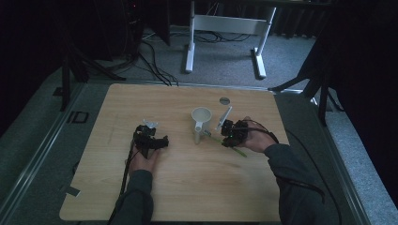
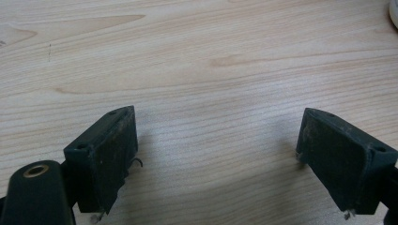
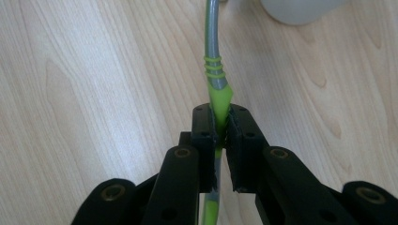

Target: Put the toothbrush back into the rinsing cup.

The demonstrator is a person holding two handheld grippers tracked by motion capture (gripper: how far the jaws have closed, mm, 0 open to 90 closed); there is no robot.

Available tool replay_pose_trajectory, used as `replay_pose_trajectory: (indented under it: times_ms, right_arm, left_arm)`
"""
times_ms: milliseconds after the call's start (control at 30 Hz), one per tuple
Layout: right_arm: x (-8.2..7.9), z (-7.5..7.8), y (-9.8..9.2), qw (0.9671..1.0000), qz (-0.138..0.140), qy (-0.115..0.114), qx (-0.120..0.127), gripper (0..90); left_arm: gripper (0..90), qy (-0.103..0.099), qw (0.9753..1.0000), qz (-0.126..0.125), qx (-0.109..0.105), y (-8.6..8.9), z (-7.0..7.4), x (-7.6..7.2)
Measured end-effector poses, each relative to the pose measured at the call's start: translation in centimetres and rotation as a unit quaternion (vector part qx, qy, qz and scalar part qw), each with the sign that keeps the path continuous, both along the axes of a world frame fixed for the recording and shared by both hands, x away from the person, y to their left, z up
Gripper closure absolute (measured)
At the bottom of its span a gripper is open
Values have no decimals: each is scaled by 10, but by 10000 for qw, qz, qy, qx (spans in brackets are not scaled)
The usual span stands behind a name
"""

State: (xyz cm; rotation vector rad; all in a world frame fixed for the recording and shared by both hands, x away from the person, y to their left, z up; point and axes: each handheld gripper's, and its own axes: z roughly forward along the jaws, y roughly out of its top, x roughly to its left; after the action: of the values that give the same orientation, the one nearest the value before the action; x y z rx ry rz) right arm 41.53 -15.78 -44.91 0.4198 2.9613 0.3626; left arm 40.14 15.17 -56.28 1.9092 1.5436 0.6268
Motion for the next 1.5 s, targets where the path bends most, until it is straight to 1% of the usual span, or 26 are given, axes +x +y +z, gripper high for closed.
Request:
replay_pose_trajectory:
  times_ms: [167,333,867,1033,1167,1500]
  right_arm:
    - [1,3,0,9999,-50,2,112,822]
    - [2,6,3,9997,-51,-63,252,822]
    - [5,14,6,9982,-224,-238,509,822]
    - [6,16,6,9971,-320,-287,630,822]
    - [7,16,6,9966,-392,-301,666,822]
    - [8,18,7,9940,-469,-404,900,822]
  left_arm:
    - [133,-2,10000,3,-3,0,0,0]
    - [133,-2,10000,2,-2,0,0,0]
    - [133,-1,10000,0,0,0,0,0]
    - [133,0,10000,2,1,0,0,0]
    - [133,-2,10000,1,-2,0,0,0]
    - [133,-3,10000,3,-2,0,0,0]
